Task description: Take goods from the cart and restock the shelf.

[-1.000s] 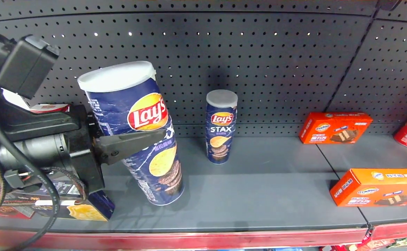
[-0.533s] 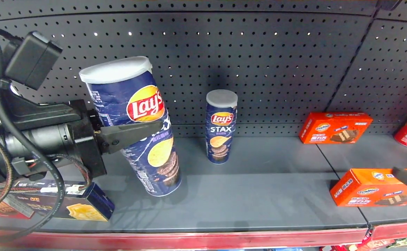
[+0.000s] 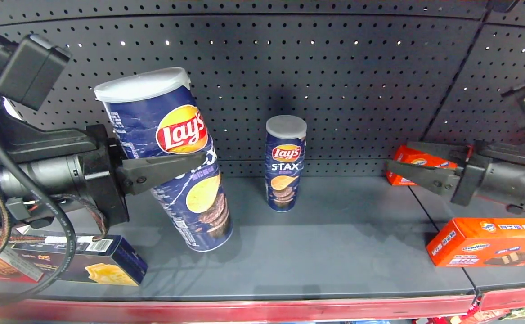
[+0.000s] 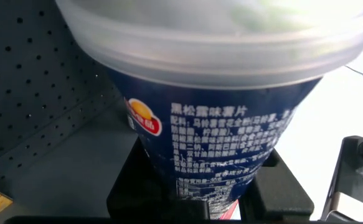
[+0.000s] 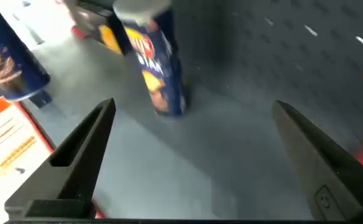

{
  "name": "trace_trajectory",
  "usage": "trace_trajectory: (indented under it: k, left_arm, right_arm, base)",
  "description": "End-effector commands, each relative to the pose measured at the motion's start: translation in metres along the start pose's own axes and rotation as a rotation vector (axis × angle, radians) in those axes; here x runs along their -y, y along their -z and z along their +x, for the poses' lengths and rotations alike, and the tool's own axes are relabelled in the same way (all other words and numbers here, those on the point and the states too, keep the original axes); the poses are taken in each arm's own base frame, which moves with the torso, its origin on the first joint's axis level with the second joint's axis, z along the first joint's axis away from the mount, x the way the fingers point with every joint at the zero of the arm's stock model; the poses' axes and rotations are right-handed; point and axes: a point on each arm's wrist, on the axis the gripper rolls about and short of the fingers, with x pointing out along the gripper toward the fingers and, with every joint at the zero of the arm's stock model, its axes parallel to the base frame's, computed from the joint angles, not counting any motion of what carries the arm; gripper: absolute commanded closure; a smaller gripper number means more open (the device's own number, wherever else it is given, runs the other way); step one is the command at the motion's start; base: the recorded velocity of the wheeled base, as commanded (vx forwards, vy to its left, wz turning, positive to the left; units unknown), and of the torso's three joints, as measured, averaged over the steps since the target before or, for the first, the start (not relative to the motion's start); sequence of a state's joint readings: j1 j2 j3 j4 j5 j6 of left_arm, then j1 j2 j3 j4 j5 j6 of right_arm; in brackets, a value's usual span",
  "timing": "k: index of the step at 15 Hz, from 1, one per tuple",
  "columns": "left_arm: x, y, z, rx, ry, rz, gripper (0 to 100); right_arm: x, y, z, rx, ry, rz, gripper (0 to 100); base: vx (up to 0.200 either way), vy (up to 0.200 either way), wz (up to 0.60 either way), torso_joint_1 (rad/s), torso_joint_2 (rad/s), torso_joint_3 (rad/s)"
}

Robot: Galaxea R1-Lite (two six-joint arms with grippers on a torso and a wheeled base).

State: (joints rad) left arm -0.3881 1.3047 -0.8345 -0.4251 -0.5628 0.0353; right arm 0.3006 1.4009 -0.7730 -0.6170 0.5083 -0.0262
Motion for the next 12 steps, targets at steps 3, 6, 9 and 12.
trace_trajectory:
  k: [3,6,9,12]
  left_arm:
    - [-0.003,-0.005,0.001,0.012,-0.009,0.006,100]
    - [-0.004,-0.008,0.002,0.023,-0.008,-0.041,100]
    - [-0.004,-0.008,0.002,0.021,-0.003,-0.044,100]
    - [-0.007,-0.006,0.007,0.015,0.014,-0.048,100]
  right_arm:
    - [0.020,0.025,0.065,-0.059,-0.198,-0.090,0]
    - [0.035,0.029,0.095,-0.015,-0.358,-0.146,0]
    - [0.048,0.033,0.129,0.033,-0.452,-0.171,0]
    - [0.049,0.043,0.146,0.041,-0.502,-0.171,0]
  base:
    - [0.000,0.000,0.00,0.000,0.00,0.000]
    - [0.000,0.000,0.00,0.000,0.00,0.000]
    - [0.000,0.000,0.00,0.000,0.00,0.000]
    - [0.000,0.000,0.00,0.000,0.00,0.000]
